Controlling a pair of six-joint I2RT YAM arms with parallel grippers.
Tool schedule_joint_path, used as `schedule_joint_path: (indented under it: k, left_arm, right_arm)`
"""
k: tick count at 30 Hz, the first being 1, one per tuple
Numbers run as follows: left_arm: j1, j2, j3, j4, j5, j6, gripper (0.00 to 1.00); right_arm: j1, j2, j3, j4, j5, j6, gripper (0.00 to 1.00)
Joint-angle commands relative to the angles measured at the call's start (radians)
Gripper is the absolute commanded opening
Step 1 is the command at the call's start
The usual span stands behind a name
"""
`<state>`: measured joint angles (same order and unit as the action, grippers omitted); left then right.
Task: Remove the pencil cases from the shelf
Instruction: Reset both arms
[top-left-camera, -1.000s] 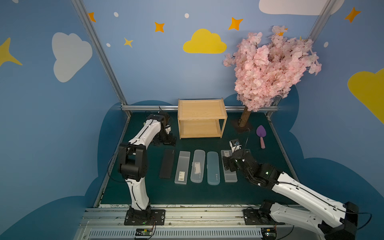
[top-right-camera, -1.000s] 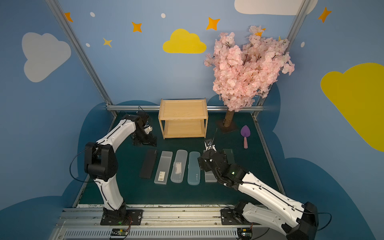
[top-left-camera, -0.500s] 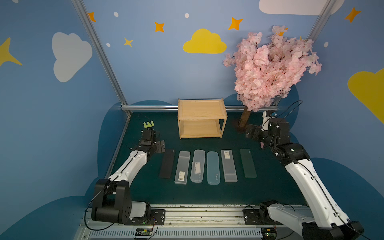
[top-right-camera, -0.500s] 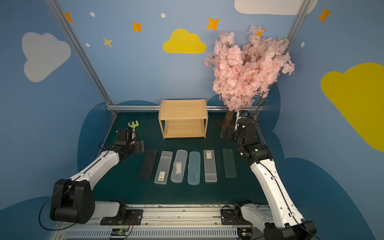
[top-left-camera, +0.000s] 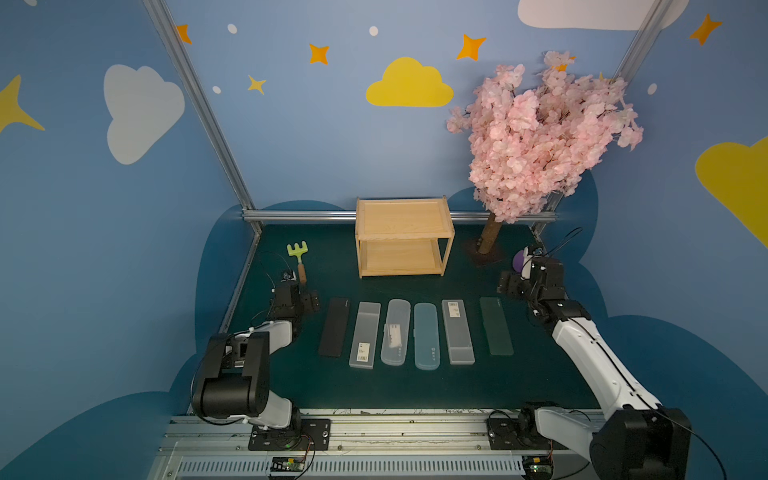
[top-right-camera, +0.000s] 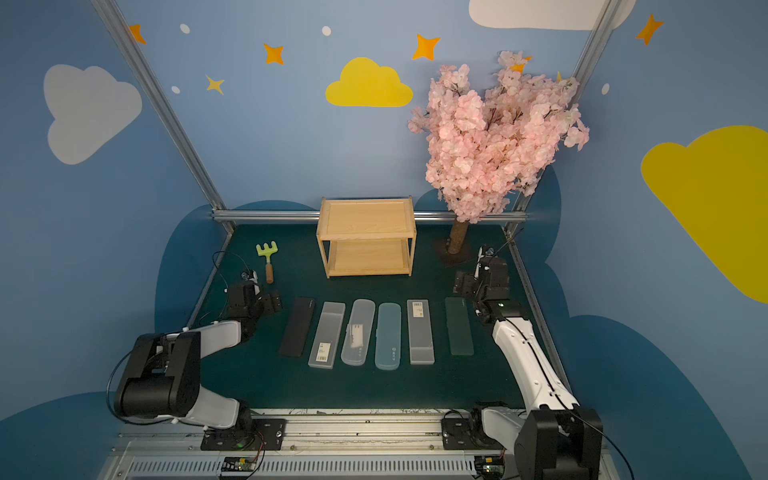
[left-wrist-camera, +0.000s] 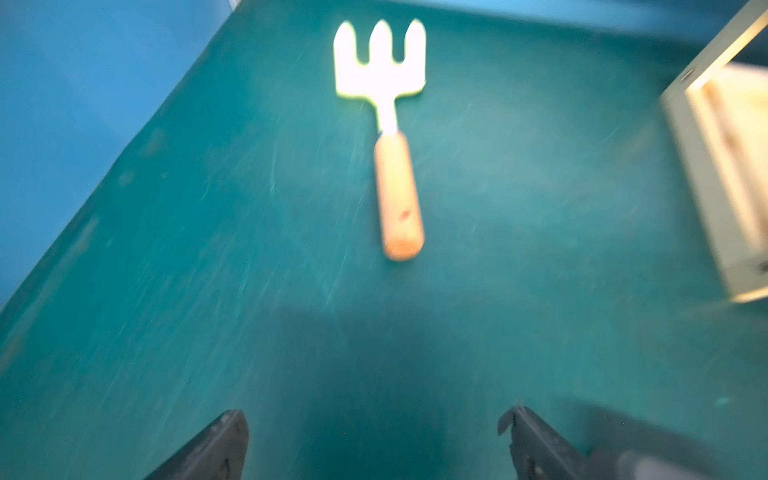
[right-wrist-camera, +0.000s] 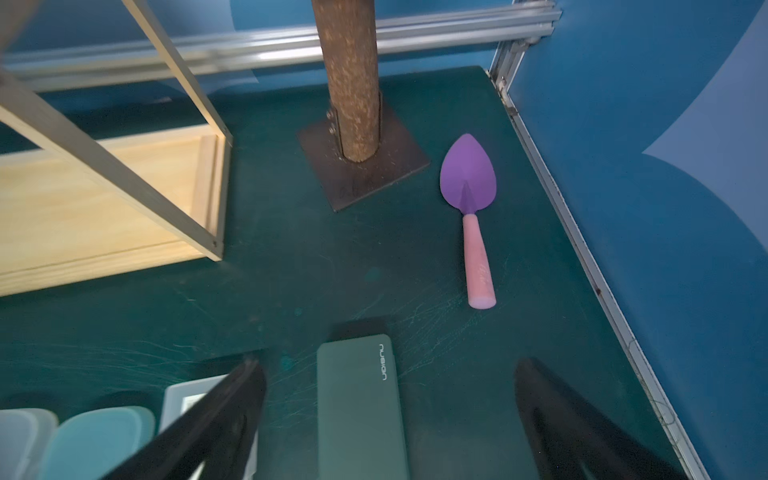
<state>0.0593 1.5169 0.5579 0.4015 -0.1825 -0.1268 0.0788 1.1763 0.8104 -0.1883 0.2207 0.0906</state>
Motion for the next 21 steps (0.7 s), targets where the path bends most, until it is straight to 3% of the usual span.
schedule_joint_path:
  k: [1,5,10,13,21]
  left_arm:
    - [0.0,0.006,0.02,0.085,0.104,0.044,1.0]
    - [-0.016,-0.011,-0.061,0.222,0.15,0.084,1.0]
    - [-0.016,0.056,-0.223,0.591,0.126,0.07,1.0]
    - [-0.016,0.012,-0.181,0.445,0.136,0.072,1.0]
    - [-0.015,0.019,-0.177,0.446,0.147,0.08,1.0]
  right_arm:
    - [-0.047,0.047,-0.079,0.191,0.044,-0.022,0.98]
    - [-0.077,0.078,-0.176,0.306,0.043,-0.02,0.98]
    - [-0.118,0.124,-0.253,0.438,0.003,-0.051,0.98]
    - [-0.133,0.157,-0.302,0.555,-0.066,-0.084,0.98]
    - [-0.152,0.163,-0.288,0.54,-0.175,-0.112,0.98]
